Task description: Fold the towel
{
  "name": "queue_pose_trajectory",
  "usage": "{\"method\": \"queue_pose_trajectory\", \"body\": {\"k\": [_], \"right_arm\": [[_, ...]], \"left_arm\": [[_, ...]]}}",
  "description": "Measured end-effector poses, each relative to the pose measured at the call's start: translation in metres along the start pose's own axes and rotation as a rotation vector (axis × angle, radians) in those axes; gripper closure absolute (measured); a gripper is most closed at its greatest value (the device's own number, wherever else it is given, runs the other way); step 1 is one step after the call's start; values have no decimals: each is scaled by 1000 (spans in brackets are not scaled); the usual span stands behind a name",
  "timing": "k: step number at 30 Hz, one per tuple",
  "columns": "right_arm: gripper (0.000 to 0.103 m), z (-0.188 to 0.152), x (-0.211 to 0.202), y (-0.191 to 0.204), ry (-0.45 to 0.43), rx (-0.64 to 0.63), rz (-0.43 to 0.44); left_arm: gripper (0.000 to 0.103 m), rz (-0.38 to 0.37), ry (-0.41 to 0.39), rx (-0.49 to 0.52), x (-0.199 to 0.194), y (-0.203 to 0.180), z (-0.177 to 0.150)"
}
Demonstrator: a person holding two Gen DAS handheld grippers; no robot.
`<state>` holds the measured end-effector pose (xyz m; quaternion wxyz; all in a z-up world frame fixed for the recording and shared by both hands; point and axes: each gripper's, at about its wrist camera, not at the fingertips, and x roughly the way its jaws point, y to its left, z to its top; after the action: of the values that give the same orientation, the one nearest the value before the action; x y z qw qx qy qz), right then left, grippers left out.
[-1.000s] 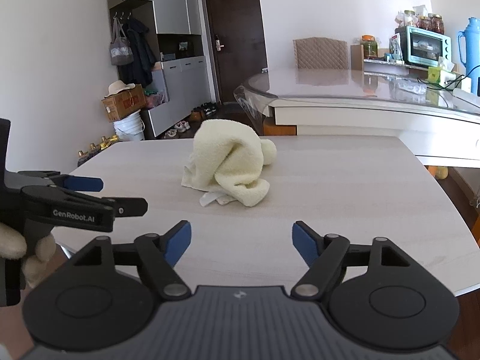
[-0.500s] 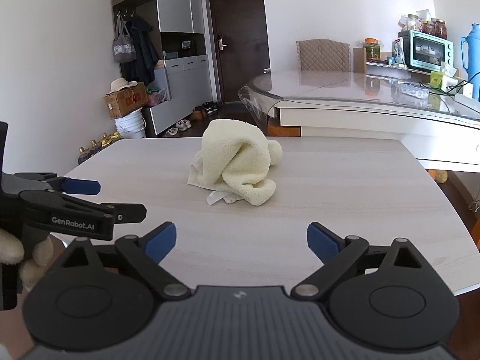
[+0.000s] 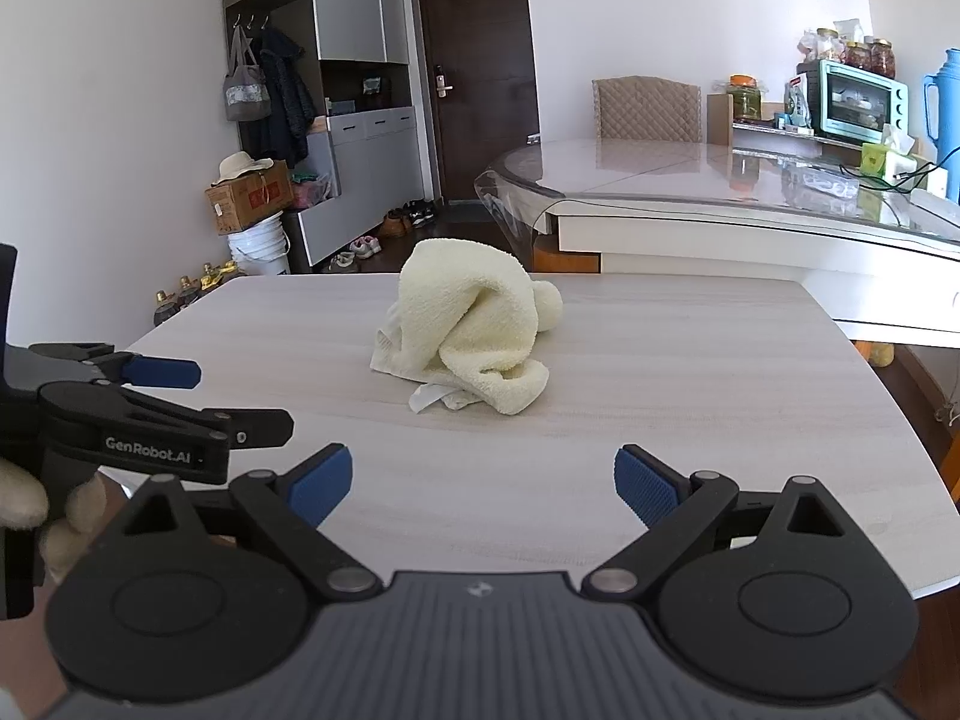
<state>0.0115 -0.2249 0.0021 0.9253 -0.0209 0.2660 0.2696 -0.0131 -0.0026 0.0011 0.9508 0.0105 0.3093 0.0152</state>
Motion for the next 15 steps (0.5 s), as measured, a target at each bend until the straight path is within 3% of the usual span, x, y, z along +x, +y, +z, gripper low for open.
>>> {"method": "queue_pose_trajectory", "body": {"k": [15], "right_arm": [[7, 5, 1, 0, -1, -6, 3]], "left_arm": [[0, -1, 1, 9, 3, 1, 3]]}}
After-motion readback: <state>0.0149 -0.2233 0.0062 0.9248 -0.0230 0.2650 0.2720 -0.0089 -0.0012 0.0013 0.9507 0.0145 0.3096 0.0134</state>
